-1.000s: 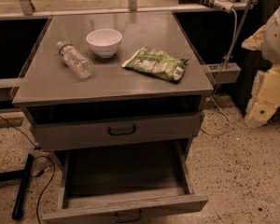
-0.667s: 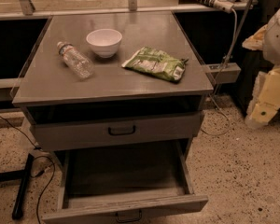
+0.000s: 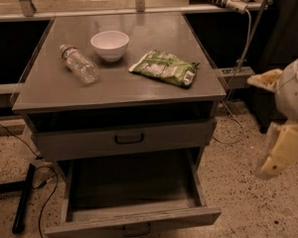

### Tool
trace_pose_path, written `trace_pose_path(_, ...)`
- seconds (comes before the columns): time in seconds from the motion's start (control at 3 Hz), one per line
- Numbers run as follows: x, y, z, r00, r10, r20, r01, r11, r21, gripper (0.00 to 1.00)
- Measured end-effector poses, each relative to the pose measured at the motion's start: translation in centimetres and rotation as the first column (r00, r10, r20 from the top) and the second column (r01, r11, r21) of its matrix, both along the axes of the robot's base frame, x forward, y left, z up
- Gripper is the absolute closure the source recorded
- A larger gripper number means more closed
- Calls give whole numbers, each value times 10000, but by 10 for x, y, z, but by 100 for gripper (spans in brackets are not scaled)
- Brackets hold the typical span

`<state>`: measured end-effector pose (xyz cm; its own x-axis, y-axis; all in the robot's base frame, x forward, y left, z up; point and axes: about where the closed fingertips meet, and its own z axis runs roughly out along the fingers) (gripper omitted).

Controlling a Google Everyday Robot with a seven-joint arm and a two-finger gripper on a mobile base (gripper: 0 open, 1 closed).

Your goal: Close middle drawer

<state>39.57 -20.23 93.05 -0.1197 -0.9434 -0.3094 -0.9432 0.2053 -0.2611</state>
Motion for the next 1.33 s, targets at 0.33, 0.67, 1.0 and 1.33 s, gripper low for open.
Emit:
trace_pose_path(0.33, -21, 6, -49, 9991, 425, 5, -424, 9968, 679, 19)
trace_pose_path(0.67, -41, 16, -110, 9971, 743, -187, -716, 9906, 1163, 42)
trace_pose_path(1.0, -60, 25, -164, 9914, 984, -868, -857, 9864, 1402, 65)
trace_pose_path(1.33, -65, 26, -154, 9867, 1441, -750, -1357, 9850, 1064, 88)
